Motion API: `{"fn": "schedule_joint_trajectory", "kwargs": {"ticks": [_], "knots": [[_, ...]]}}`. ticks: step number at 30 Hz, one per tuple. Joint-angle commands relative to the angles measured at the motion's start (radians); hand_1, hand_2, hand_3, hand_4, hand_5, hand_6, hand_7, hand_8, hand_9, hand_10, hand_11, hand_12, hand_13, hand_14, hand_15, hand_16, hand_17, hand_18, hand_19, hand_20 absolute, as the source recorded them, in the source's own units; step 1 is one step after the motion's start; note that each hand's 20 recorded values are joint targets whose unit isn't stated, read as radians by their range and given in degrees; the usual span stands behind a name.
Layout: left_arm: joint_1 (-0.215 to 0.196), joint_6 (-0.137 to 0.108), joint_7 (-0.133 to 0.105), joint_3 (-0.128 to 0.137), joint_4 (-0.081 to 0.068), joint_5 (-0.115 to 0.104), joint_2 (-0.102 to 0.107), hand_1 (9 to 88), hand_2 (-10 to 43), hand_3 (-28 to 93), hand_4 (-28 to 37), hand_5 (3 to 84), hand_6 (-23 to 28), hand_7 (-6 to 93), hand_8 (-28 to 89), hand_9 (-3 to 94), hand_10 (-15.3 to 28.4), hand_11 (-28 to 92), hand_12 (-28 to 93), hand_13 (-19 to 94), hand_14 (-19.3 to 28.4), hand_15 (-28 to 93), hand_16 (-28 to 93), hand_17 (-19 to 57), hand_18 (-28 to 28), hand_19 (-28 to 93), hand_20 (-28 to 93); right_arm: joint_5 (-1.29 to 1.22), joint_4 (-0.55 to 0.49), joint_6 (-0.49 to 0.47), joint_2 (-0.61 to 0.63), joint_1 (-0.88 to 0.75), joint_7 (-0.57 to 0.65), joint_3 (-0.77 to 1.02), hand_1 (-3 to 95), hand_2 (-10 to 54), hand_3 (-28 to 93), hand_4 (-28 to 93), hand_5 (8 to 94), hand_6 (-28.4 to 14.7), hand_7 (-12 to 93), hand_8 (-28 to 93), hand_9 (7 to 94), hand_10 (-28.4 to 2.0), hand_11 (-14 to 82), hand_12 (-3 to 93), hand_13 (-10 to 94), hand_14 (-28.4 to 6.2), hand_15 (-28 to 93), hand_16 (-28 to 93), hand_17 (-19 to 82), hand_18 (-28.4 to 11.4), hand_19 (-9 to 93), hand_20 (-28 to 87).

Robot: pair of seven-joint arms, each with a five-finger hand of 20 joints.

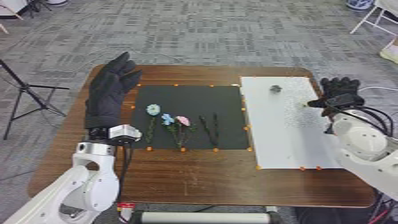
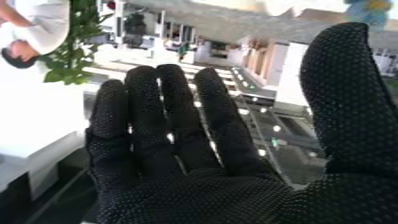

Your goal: Arrange flowers

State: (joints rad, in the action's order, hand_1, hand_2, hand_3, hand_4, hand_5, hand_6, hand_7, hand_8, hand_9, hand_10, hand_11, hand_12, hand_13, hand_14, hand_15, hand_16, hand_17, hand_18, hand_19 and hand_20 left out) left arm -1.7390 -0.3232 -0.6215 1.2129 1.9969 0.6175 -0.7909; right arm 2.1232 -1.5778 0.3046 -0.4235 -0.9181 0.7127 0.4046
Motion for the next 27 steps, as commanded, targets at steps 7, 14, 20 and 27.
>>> {"fn": "schedule_joint_trajectory", "kwargs": {"ticks": [7, 14, 20, 27], "knots": [[0.007, 0.004, -0.002, -0.005, -0.002, 0.0, 0.0, 29.1, -2.8, 71, -23.6, 33.1, 2.1, 24.5, -10, 28.6, 12.4, 29, 20, 25, 14.6, 39, 5, -7.5, 20.3, 41, 19, -0.004, 0.044, -0.077, -0.04, -0.028, -0.002, 0.028, 29.9, -9.5, 73, -28, 34.7, -8.7, 26, -10, 37.3, -14.2, 34.6, 27.4, 28, -13.0, 72, 19, 13, -19.2, 72, 49], [-0.013, -0.005, -0.005, 0.009, -0.004, -0.004, -0.002, 29.1, -2.7, 71, -23.8, 33.1, 2.1, 24.5, -10, 28.6, 12.4, 30, 20, 25, 14.6, 39, 5, -7.5, 20.3, 41, 19, 0.019, 0.083, -0.005, -0.067, 0.009, -0.023, -0.056, 31.0, -9.5, 75, -28, 40.3, -6.6, 29, -11, 43.5, -13.1, 37.2, 26.0, 36, -11.9, 73, 19, 16, -19.2, 73, 49], [-0.077, -0.023, 0.031, 0.046, -0.018, -0.016, -0.015, 29.1, -2.6, 71, -23.6, 33.1, 2.2, 24.3, -10, 28.4, 12.4, 29, 20, 25, 14.6, 39, 5, -7.5, 20.3, 41, 19, 0.054, 0.082, 0.033, -0.097, 0.048, -0.039, -0.106, 31.6, -9.5, 76, -28, 41.9, -5.3, 31, -13, 46.1, -12.4, 37.9, 25.5, 38, -11.3, 74, 20, 17, -18.9, 74, 49], [-0.088, -0.025, 0.052, 0.048, -0.035, -0.022, -0.016, 29.1, -2.7, 71, -23.6, 33.1, 2.1, 24.3, -10, 28.4, 12.3, 29, 20, 25, 14.7, 39, 5, -7.5, 20.2, 41, 19, 0.062, 0.11, 0.076, -0.124, 0.09, -0.038, -0.135, 30.0, -9.5, 78, -28, 42.3, -5.8, 31, -13, 46.0, -12.8, 37.7, 25.6, 39, -11.2, 74, 21, 17, -18.6, 75, 49]]}}
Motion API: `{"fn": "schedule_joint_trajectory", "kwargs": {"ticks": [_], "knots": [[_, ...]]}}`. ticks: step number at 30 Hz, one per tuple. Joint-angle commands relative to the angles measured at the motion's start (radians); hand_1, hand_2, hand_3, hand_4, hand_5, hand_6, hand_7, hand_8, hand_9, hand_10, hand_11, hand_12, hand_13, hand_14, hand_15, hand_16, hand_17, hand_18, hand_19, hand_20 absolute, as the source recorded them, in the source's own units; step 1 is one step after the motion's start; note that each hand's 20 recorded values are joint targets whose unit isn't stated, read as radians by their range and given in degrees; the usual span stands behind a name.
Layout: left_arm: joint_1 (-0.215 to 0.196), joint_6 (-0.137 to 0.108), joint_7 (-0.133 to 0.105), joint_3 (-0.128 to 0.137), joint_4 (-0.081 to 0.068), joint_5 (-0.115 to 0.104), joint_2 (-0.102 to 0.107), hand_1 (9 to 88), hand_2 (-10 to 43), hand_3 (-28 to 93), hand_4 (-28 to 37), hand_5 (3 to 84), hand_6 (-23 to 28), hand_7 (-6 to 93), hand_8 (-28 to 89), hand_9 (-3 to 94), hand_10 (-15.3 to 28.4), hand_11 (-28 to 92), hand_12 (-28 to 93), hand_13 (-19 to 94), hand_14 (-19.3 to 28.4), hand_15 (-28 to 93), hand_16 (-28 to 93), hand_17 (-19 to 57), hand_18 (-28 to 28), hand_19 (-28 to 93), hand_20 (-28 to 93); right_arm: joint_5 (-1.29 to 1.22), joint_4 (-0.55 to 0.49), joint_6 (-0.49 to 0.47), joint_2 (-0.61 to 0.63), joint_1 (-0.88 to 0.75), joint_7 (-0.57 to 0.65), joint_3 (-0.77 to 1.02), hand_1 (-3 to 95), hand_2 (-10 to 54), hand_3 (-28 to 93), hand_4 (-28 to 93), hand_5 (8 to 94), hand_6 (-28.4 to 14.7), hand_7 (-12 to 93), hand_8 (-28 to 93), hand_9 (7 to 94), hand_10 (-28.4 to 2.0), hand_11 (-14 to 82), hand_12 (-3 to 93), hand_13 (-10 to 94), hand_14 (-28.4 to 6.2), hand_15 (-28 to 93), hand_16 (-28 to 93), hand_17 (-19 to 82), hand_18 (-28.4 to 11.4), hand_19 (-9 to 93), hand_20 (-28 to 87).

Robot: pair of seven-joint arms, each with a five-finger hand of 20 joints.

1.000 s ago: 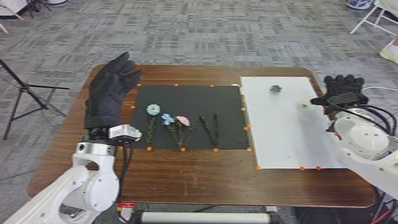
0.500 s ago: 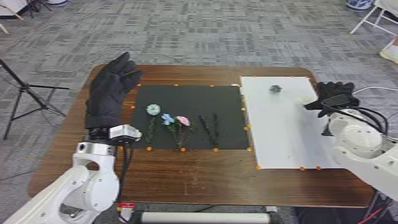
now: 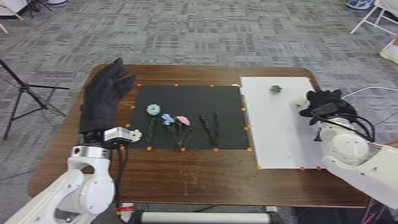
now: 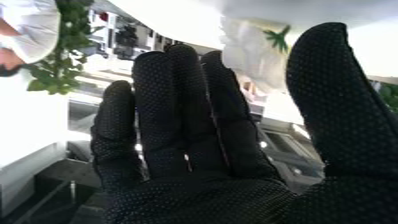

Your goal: Arrange flowers

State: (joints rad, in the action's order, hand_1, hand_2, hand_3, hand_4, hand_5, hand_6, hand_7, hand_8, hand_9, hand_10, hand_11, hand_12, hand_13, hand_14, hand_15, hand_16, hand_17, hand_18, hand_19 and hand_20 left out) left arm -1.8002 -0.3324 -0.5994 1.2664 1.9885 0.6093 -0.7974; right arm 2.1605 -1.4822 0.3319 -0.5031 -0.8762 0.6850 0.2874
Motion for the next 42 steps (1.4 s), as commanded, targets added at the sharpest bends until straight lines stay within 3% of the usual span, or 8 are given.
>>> {"fn": "schedule_joint_trajectory", "kwargs": {"ticks": [1, 7, 12, 15, 19, 27, 36, 42], "knots": [[-0.026, -0.016, 0.03, -0.007, -0.028, -0.015, -0.01, 29.1, -2.7, 71, -23.6, 33.0, 2.1, 24.3, -10, 28.4, 12.3, 29, 20, 25, 14.7, 39, 5, -7.5, 20.3, 41, 19, 0.014, 0.017, 0.056, -0.047, 0.055, -0.012, -0.026, 29.9, -9.5, 79, -28, 42.3, -5.9, 31, -13, 45.9, -12.9, 37.8, 25.7, 39, -11.3, 74, 21, 17, -18.6, 75, 49], [-0.036, -0.022, 0.03, -0.003, -0.035, -0.024, -0.015, 29.1, -2.7, 71, -23.7, 33.0, 2.1, 24.3, -10, 28.3, 12.4, 30, 20, 25, 14.7, 39, 5, -7.6, 20.2, 41, 19, 0.021, 0.045, 0.05, -0.075, 0.066, -0.034, -0.041, 29.5, -9.5, 80, -28, 42.7, -5.2, 32, -13, 46.4, -12.7, 38.6, 25.8, 40, -10.9, 73, 21, 19, -18.5, 76, 49], [-0.042, -0.027, 0.032, 0.002, -0.038, -0.028, -0.017, 29.1, -2.7, 71, -23.7, 32.9, 2.1, 24.3, -10, 28.3, 12.5, 29, 20, 25, 14.7, 39, 5, -7.6, 20.2, 41, 19, 0.058, 0.061, 0.024, -0.088, 0.065, -0.014, -0.054, 36.0, -9.5, 86, -28, 54.8, 0.4, 41, -9, 57.8, -9.5, 39.6, 26.2, 50, -8.5, 69, 25, 23, -17.4, 78, 48], [-0.048, -0.029, 0.033, 0.008, -0.039, -0.029, -0.015, 29.1, -2.7, 71, -23.7, 32.9, 2.1, 24.3, -10, 28.2, 12.4, 29, 20, 25, 14.7, 39, 5, -7.6, 20.2, 41, 19, 0.032, 0.053, 0.011, -0.083, 0.059, -0.018, -0.049, 44.7, -9.5, 84, -28, 59.4, 0.6, 47, 1, 69.2, -7.4, 22.2, 44.4, 56, -5.8, 63, 38, 27, -17.5, 80, 49], [-0.062, -0.029, 0.045, 0.017, -0.043, -0.031, -0.02, 29.0, -2.6, 71, -23.7, 32.8, 2.0, 24.4, -10, 28.3, 12.4, 30, 20, 25, 14.6, 39, 5, -7.6, 20.2, 41, 19, 0.033, 0.05, 0.034, -0.078, 0.057, -0.024, -0.054, 47.5, -9.5, 85, -25, 62.7, 0.7, 48, 3, 73.9, -6.8, 18.7, 48.3, 60, -3.2, 60, 43, 30, -17.8, 81, 50], [-0.11, -0.037, 0.047, 0.046, -0.024, -0.025, -0.024, 29.0, -2.7, 71, -23.7, 32.8, 2.0, 24.4, -10, 28.2, 12.3, 29, 20, 25, 14.6, 39, 5, -7.6, 20.2, 41, 19, 0.05, -0.001, 0.124, -0.126, 0.086, -0.087, -0.033, 50.9, -9.5, 84, -23, 72.1, 1.2, 47, 3, 82.0, -5.8, 21.3, 51.9, 67, -3.8, 62, 46, 34, -19.0, 85, 51], [-0.185, -0.043, 0.055, 0.076, -0.001, -0.023, -0.037, 28.9, -2.7, 71, -23.8, 32.6, 2.1, 24.5, -10, 28.0, 12.3, 30, 20, 25, 14.6, 39, 5, -7.7, 20.1, 41, 19, 0.056, -0.137, 0.203, -0.253, 0.153, -0.145, -0.066, 50.8, -9.5, 84, -23, 72.6, 1.3, 46, 5, 82.3, -5.8, 21.1, 53.0, 67, -3.9, 62, 47, 34, -19.1, 85, 52], [-0.197, -0.049, 0.052, 0.085, 0.004, -0.02, -0.044, 28.9, -2.7, 71, -23.7, 32.7, 2.1, 24.3, -10, 28.0, 12.4, 30, 20, 25, 14.6, 39, 5, -7.7, 20.1, 41, 19, 0.047, -0.16, 0.222, -0.35, 0.214, -0.173, -0.14, 50.7, -9.5, 84, -23, 72.3, 1.2, 46, 6, 82.1, -5.8, 21.2, 53.2, 67, -3.7, 62, 47, 35, -19.0, 85, 52]]}}
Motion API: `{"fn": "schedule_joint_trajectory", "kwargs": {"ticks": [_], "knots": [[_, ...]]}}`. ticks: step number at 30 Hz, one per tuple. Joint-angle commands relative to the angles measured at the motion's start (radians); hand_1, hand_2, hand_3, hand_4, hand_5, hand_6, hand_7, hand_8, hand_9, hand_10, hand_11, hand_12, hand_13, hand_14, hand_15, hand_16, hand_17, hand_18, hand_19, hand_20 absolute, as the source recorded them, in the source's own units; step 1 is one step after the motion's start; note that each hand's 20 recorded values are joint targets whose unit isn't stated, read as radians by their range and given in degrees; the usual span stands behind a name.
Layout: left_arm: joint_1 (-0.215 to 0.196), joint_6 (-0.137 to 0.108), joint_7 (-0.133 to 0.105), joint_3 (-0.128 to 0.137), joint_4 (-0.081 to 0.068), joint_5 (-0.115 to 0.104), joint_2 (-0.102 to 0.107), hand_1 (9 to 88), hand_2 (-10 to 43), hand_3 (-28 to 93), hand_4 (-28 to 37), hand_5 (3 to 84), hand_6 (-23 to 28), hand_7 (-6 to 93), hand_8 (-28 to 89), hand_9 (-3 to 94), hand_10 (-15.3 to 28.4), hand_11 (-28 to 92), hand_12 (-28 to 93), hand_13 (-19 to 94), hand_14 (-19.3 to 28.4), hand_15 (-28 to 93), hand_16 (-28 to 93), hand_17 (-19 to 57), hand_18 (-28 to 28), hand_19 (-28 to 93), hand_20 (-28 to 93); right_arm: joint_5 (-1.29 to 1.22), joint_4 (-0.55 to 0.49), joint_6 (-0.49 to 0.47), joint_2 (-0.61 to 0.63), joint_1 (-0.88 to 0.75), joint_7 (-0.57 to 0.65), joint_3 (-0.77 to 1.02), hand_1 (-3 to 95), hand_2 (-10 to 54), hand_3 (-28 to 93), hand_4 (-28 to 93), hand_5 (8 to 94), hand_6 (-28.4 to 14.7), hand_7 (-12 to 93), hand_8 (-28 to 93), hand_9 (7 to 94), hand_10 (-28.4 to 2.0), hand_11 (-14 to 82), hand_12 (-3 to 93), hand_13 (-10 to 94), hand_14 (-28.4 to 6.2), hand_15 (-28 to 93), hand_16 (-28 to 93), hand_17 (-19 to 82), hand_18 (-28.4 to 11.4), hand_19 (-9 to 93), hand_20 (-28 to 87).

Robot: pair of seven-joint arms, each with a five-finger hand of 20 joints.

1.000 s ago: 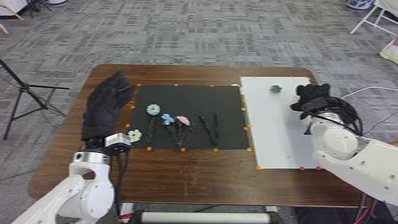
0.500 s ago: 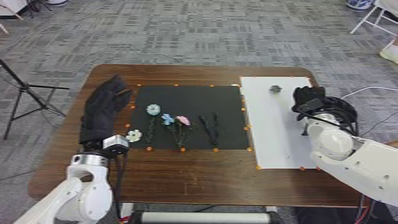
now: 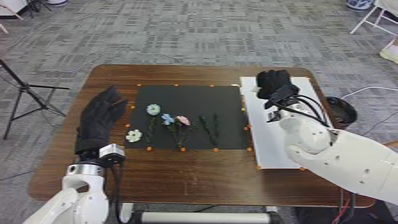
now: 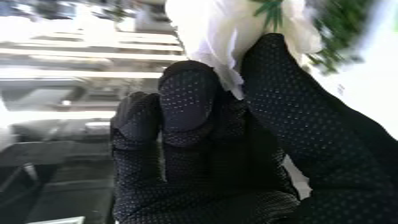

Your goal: Arrange flowers

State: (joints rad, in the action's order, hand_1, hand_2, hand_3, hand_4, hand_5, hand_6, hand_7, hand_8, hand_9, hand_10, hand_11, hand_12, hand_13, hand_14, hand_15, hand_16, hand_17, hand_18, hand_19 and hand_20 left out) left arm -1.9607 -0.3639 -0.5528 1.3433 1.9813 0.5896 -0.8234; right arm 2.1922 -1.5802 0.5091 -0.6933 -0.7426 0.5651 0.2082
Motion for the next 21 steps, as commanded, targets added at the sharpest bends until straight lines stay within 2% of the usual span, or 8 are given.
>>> {"fn": "schedule_joint_trajectory", "kwargs": {"ticks": [1, 7, 10, 11, 16, 19, 21], "knots": [[-0.032, -0.02, 0.002, 0.005, 0.01, -0.002, -0.016, 29.0, -2.7, 71, -23.7, 32.7, 2.1, 24.4, -10, 28.0, 12.4, 30, 20, 25, 14.6, 39, 5, -7.7, 20.1, 41, 19, 0.016, -0.061, 0.04, -0.175, 0.085, -0.052, -0.07, 50.6, -9.5, 84, -23, 72.2, 1.2, 46, 5, 82.1, -5.8, 21.3, 53.2, 67, -3.7, 62, 47, 34, -19.0, 85, 52], [-0.027, -0.021, -0.014, 0.003, 0.013, 0.001, -0.01, 28.9, -2.7, 71, -23.7, 32.6, 2.1, 24.4, -10, 28.0, 12.3, 30, 20, 25, 14.7, 39, 5, -7.7, 20.1, 41, 19, 0.008, 0.006, 0.033, -0.259, 0.108, -0.045, -0.137, 50.6, -9.5, 85, -23, 71.9, 1.3, 47, 5, 81.9, -5.7, 21.2, 53.2, 67, -3.6, 62, 47, 34, -18.8, 85, 52], [-0.04, -0.016, -0.02, 0.017, 0.023, -0.001, -0.005, 28.9, -2.7, 71, -23.8, 32.6, 2.0, 24.5, -10, 27.9, 12.4, 30, 20, 25, 14.6, 39, 5, -7.6, 20.0, 41, 19, 0.011, 0.042, 0.013, -0.285, 0.116, -0.04, -0.168, 50.8, -9.5, 84, -24, 71.7, 1.4, 47, 5, 81.9, -5.8, 21.2, 53.1, 67, -3.5, 62, 47, 34, -18.7, 85, 52], [0.003, -0.016, -0.005, -0.003, 0.001, 0.007, -0.016, 28.9, -2.7, 71, -23.7, 32.6, 2.0, 24.6, -10, 28.0, 12.4, 30, 20, 25, 14.6, 39, 5, -7.7, 20.1, 41, 19, 0.002, 0.09, 0.022, -0.3, 0.113, -0.068, -0.161, 50.8, -9.5, 84, -24, 71.7, 1.3, 47, 5, 81.9, -5.8, 21.3, 53.1, 67, -3.5, 62, 47, 34, -18.7, 85, 52], [0.011, -0.018, -0.005, -0.008, -0.001, 0.007, -0.013, 28.9, -2.7, 71, -23.8, 32.6, 2.0, 24.6, -10, 28.0, 12.3, 30, 20, 25, 14.6, 39, 5, -7.7, 20.1, 41, 19, 0.024, 0.153, 0.019, -0.31, 0.131, -0.07, -0.217, 51.0, -9.5, 84, -24, 71.6, 1.2, 47, 4, 81.7, -5.9, 21.1, 52.9, 67, -3.5, 62, 47, 34, -18.5, 85, 52], [0.027, -0.016, -0.003, -0.017, -0.009, 0.009, -0.013, 28.9, -2.7, 71, -23.7, 32.6, 2.0, 24.6, -10, 28.0, 12.3, 30, 20, 25, 14.6, 39, 5, -7.7, 20.2, 41, 19, 0.029, 0.183, 0.031, -0.3, 0.145, -0.075, -0.251, 51.2, -9.5, 84, -25, 71.4, 1.2, 48, 4, 81.6, -5.9, 21.1, 53.0, 67, -3.6, 62, 47, 34, -18.4, 85, 52], [0.022, -0.017, -0.003, -0.016, -0.007, 0.008, -0.013, 28.8, -2.7, 71, -23.7, 32.6, 2.0, 24.6, -10, 28.0, 12.3, 30, 20, 25, 14.6, 39, 5, -7.7, 20.1, 41, 19, 0.029, 0.195, 0.042, -0.296, 0.154, -0.077, -0.269, 51.4, -9.5, 84, -25, 71.2, 1.2, 48, 4, 81.6, -5.9, 21.0, 52.9, 67, -3.6, 62, 47, 34, -18.4, 84, 52]]}}
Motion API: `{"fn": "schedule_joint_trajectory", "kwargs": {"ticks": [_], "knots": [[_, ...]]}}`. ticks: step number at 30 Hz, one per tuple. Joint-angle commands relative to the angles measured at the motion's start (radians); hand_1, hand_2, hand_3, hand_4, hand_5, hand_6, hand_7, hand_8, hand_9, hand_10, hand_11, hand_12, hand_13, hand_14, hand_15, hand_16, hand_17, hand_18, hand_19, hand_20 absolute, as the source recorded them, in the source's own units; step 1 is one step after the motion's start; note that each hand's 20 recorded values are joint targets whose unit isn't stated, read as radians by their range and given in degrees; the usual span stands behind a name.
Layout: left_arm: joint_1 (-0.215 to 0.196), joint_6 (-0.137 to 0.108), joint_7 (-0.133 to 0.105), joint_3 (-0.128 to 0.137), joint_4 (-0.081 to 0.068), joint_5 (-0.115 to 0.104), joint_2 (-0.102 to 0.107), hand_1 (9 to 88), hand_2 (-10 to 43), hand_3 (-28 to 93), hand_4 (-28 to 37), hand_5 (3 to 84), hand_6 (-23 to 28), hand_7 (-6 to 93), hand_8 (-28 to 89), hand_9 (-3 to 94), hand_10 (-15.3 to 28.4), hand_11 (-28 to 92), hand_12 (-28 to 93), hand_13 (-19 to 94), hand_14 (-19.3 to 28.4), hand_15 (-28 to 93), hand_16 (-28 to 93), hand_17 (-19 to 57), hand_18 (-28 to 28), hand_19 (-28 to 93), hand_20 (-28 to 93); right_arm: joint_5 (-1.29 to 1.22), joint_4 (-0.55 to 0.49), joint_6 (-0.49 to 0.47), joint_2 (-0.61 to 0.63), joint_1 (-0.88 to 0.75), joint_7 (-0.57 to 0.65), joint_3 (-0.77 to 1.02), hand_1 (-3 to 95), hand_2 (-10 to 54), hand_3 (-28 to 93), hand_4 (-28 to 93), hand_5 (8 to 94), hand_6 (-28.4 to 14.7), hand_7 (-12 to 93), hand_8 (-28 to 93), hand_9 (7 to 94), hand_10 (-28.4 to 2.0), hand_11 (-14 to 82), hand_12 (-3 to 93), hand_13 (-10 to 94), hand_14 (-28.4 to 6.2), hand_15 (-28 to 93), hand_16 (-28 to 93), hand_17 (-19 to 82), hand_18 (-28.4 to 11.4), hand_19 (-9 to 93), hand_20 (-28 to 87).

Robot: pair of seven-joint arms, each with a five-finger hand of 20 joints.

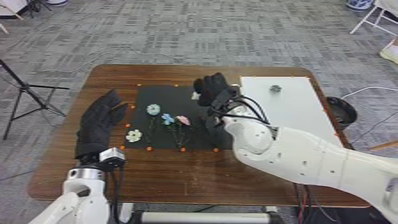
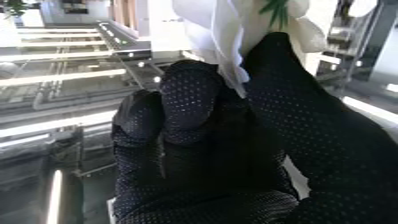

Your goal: Arrange flowers

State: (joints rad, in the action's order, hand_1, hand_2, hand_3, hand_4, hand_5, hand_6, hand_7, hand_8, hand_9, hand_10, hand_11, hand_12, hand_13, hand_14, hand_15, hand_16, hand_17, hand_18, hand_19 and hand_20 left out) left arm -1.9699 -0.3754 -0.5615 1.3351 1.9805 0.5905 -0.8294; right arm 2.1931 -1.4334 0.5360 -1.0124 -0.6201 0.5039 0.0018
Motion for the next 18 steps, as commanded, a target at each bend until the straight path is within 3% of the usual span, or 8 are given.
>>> {"fn": "schedule_joint_trajectory", "kwargs": {"ticks": [1, 4, 6, 9, 13, 18], "knots": [[0.031, -0.004, 0.008, -0.007, -0.006, 0.009, -0.007, 28.8, -2.8, 71, -23.8, 32.6, 2.0, 24.6, -10, 28.1, 12.3, 30, 20, 25, 14.6, 39, 5, -7.7, 20.1, 41, 19, 0.026, 0.049, 0.014, 0.026, 0.035, -0.014, -0.068, 51.5, -9.5, 84, -26, 71.2, 1.2, 48, 3, 81.5, -5.9, 21.0, 53.0, 66, -3.6, 62, 47, 34, -18.3, 84, 52], [0.018, -0.001, 0.009, 0.001, -0.002, 0.009, -0.004, 28.9, -2.7, 71, -23.9, 32.6, 2.0, 24.6, -11, 28.0, 12.3, 30, 20, 25, 14.7, 39, 5, -7.6, 20.1, 41, 19, 0.017, 0.037, 0.016, 0.032, 0.032, -0.005, -0.069, 51.8, -9.5, 84, -26, 71.1, 1.2, 48, 3, 81.4, -5.8, 20.8, 52.7, 66, -3.5, 62, 47, 34, -18.2, 84, 52], [-0.015, 0.007, -0.003, 0.018, 0.014, 0.004, 0.003, 28.8, -2.7, 71, -23.8, 32.7, 2.0, 24.6, -11, 28.0, 12.4, 30, 20, 25, 14.7, 39, 5, -7.6, 20.1, 41, 19, 0.022, 0.002, 0.023, 0.042, 0.037, 0.031, -0.087, 51.8, -9.5, 84, -27, 70.3, 1.5, 48, 3, 81.2, -5.6, 20.4, 52.4, 66, -3.4, 61, 47, 34, -18.2, 84, 52], [-0.028, 0.015, -0.008, 0.028, 0.021, 0.004, 0.007, 28.8, -2.7, 71, -23.8, 32.6, 2.0, 24.6, -11, 28.0, 12.4, 30, 20, 25, 14.6, 39, 5, -7.6, 20.1, 41, 19, 0.033, -0.02, 0.011, 0.05, 0.03, 0.053, -0.075, 50.6, -9.5, 82, -28, 68.6, 1.9, 47, 3, 80.2, -5.4, 19.0, 51.4, 65, -3.4, 61, 47, 33, -18.1, 83, 52], [-0.009, 0.014, -0.002, 0.019, 0.014, 0.005, 0.008, 28.8, -2.8, 71, -23.8, 32.6, 2.0, 24.6, -11, 28.0, 12.4, 30, 20, 25, 14.6, 39, 5, -7.7, 20.2, 41, 19, 0.029, -0.027, -0.004, 0.057, 0.022, 0.056, -0.057, 45.6, -9.5, 76, -28, 65.3, 1.0, 46, 4, 75.5, -5.9, 19.1, 50.3, 62, -5.8, 66, 39, 31, -17.7, 82, 52], [-0.008, 0.012, 0.002, 0.022, 0.013, 0.006, 0.005, 28.9, -2.6, 71, -24.0, 32.6, 2.1, 24.6, -11, 28.0, 12.4, 30, 20, 25, 14.6, 39, 5, -7.7, 20.1, 41, 19, 0.027, -0.031, -0.026, 0.06, 0.006, 0.052, -0.033, 38.4, -9.5, 74, -28, 63.1, 1.1, 42, 3, 67.6, -9.4, 37.6, 30.7, 58, -7.3, 69, 32, 29, -17.6, 81, 53]]}}
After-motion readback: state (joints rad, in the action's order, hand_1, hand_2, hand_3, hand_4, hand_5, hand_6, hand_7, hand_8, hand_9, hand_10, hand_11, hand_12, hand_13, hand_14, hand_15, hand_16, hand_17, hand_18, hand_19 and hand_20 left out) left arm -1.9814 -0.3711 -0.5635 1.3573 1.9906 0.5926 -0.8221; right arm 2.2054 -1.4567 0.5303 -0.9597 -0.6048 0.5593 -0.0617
